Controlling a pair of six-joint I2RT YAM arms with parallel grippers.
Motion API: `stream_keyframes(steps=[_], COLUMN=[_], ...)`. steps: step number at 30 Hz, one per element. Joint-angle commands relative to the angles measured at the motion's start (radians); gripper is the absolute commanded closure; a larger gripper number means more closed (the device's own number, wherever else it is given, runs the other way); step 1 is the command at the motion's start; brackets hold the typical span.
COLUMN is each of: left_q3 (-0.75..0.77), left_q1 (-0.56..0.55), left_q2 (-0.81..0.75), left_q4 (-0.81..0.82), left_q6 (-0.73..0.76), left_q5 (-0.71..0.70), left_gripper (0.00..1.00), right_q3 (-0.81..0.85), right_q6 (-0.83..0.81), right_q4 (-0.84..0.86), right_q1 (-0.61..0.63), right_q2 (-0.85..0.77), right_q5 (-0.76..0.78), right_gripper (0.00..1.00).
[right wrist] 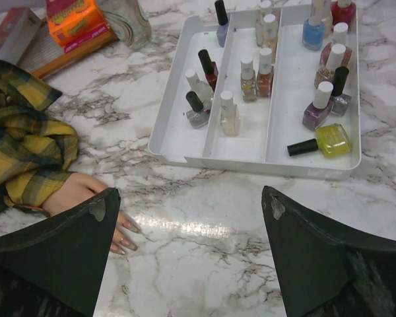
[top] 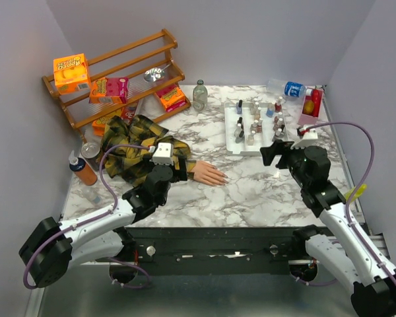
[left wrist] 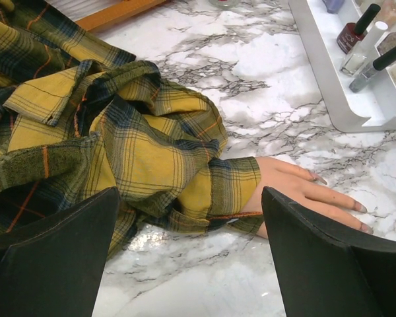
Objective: Paint the nails
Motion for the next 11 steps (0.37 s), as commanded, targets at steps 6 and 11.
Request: stream_keyframes(steps=[6, 11], left_q3=[-0.023, -0.024], left_q1=[0.002, 0.002], left_q2=[-0.050, -0.050], left_q4=[0.044, 0.046], left_q6=[0.011, 0.012], left_q5=[-0.003, -0.004], left_gripper=[0.01, 0.01], right_q3=[-0.006, -0.006], right_q6=[0.008, 0.018], right_q4=[0.073, 0.073], right_q1=[-0.001, -0.001], right_q2=[-0.042, -0.041], right_q5=[-0.013, -0.014], right_gripper=[0.05, 0.04])
